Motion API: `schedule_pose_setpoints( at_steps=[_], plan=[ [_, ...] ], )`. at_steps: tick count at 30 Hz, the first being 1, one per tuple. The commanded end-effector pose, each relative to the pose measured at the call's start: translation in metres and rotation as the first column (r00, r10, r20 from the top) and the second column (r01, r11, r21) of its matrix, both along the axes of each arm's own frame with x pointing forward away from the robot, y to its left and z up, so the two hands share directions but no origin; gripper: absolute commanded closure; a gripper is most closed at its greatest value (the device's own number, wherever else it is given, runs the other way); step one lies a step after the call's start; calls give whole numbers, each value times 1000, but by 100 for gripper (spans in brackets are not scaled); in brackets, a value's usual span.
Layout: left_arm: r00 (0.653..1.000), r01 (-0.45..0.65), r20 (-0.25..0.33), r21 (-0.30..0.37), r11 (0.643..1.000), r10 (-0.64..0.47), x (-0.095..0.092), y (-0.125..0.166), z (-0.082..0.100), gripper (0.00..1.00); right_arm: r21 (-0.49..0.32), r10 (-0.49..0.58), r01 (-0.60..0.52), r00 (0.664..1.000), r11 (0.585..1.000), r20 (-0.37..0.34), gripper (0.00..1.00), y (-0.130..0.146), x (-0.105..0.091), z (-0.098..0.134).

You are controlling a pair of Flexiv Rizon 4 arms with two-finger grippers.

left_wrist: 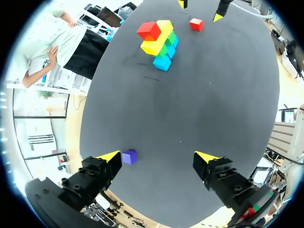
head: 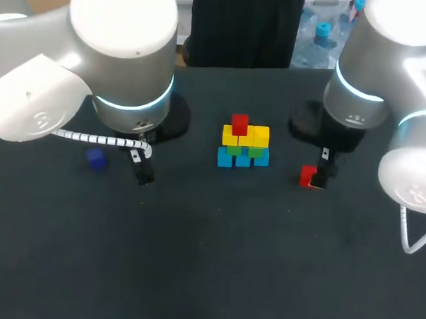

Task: Place the blue cubes, place green cubes on the blue cubes, place the yellow cubes on the green cubes, then place the red cubes on the yellow cubes, and place purple cube on the red cubes.

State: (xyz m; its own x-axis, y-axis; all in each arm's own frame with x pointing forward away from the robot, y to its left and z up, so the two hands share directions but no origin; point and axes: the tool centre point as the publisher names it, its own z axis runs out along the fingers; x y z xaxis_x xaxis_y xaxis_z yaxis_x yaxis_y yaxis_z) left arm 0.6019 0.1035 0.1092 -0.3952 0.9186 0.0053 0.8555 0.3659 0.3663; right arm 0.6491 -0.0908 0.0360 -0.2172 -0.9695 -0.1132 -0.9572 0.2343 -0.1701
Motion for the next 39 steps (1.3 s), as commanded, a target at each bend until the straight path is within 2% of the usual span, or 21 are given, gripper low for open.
schedule_pose_setpoints(
  at_steps=[1, 10, 19, 31, 32, 33, 34, 39],
  plan=[
    [1000, 3, -1, -2, 1000, -3, 0, 1, 0, 0, 30, 23, -22, 999, 999, -32, 0, 0, 7, -2],
    [1000, 3, -1, -2, 1000, -3, 0, 1, 0, 0, 23, 108, -107, 994, 994, -36, 0, -1, 14, -14],
    [1000, 3, -1, -2, 1000, -3, 0, 1, 0, 0, 28, 119, -118, 991, 993, -53, 0, 9, 7, -22],
    [1000, 3, -1, -2, 1000, -3, 0, 1, 0, 0, 8, 116, -116, 991, 993, -65, 0, 7, 10, -33],
    [1000, 3, -1, -2, 1000, -3, 0, 1, 0, 0, 7, 116, -116, 991, 993, -66, 11, 7, 10, -34],
    [1000, 3, -1, -2, 1000, -3, 0, 1, 0, 0, 6, 117, -117, 991, 993, -67, 30, 7, 10, -34],
    [1000, 3, -1, -2, 1000, -3, 0, 1, 0, 0, 5, 117, -117, 991, 993, -69, 42, 7, 10, -34],
    [1000, 3, -1, -2, 1000, -3, 0, 1, 0, 0, 2, 119, -119, 990, 993, -75, 61, 8, 9, -37]
  ],
)
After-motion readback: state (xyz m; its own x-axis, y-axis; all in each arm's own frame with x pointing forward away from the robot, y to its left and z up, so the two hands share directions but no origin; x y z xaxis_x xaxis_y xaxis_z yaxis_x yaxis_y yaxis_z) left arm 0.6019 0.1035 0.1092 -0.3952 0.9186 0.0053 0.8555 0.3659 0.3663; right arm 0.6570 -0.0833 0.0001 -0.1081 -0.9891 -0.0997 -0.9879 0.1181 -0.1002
